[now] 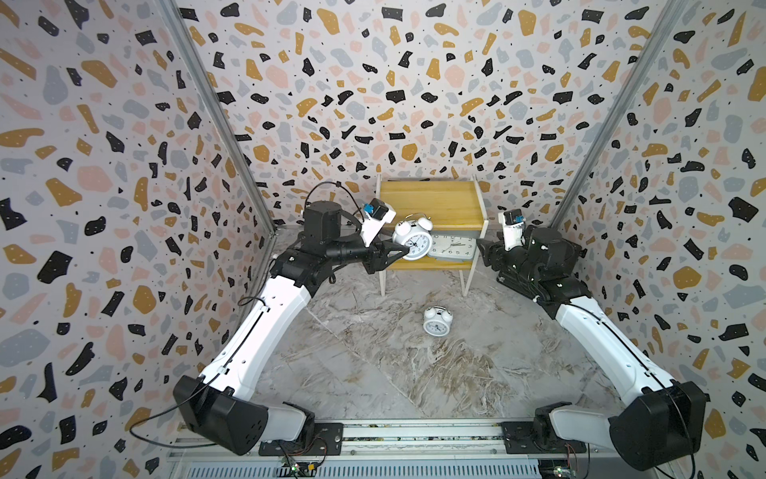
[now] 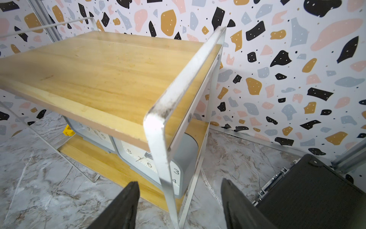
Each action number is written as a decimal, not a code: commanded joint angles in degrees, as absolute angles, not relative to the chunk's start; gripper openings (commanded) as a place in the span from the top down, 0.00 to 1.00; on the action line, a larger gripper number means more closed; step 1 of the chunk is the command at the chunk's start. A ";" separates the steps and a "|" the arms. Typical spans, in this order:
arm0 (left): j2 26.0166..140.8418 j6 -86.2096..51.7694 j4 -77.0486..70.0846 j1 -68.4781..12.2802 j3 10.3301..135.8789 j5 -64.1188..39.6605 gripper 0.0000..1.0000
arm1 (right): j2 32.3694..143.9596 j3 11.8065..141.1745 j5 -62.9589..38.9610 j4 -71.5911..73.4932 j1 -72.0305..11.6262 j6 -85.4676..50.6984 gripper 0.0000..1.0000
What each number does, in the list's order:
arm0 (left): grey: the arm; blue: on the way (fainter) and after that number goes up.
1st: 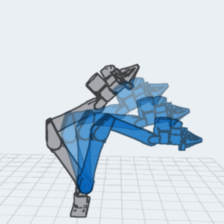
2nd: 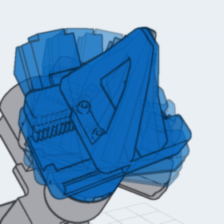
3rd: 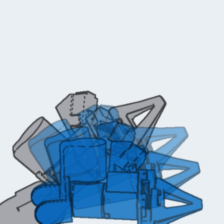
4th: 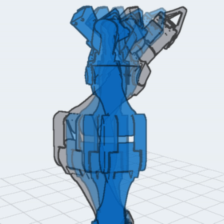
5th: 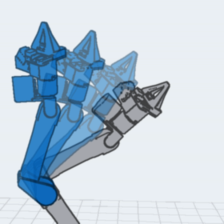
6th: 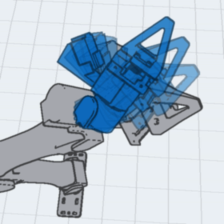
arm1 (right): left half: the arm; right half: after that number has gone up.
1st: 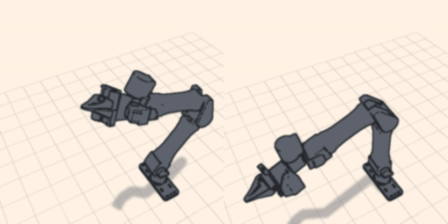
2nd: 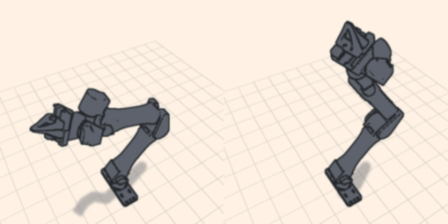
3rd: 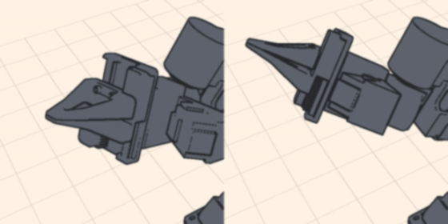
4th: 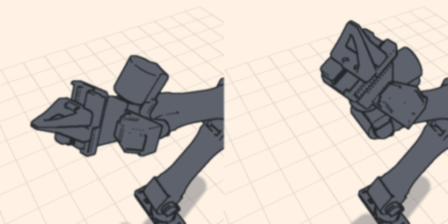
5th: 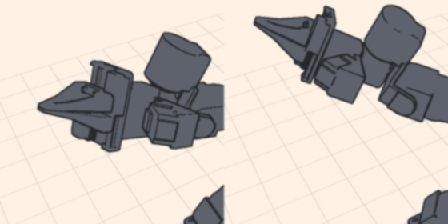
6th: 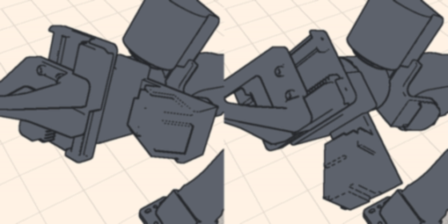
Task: Place the alarm clocks on the shelf by style
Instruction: Pick up the alarm from the center of the board, then place the alarm on the shelf.
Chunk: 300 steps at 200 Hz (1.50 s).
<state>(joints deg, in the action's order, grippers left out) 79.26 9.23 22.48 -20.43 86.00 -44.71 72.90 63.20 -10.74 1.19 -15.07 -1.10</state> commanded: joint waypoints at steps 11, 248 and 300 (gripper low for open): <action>81.48 5.91 15.17 -18.63 90.86 -47.20 0.76 | 74.16 66.18 -12.12 4.12 -14.85 -1.58 0.36; 94.87 5.58 10.03 -15.38 101.11 -46.20 0.75 | 77.77 65.81 -19.33 7.28 -14.77 -2.10 0.89; 95.67 5.99 11.86 -15.38 101.51 -46.22 0.74 | 78.22 66.58 -21.60 6.44 -14.77 -2.02 0.89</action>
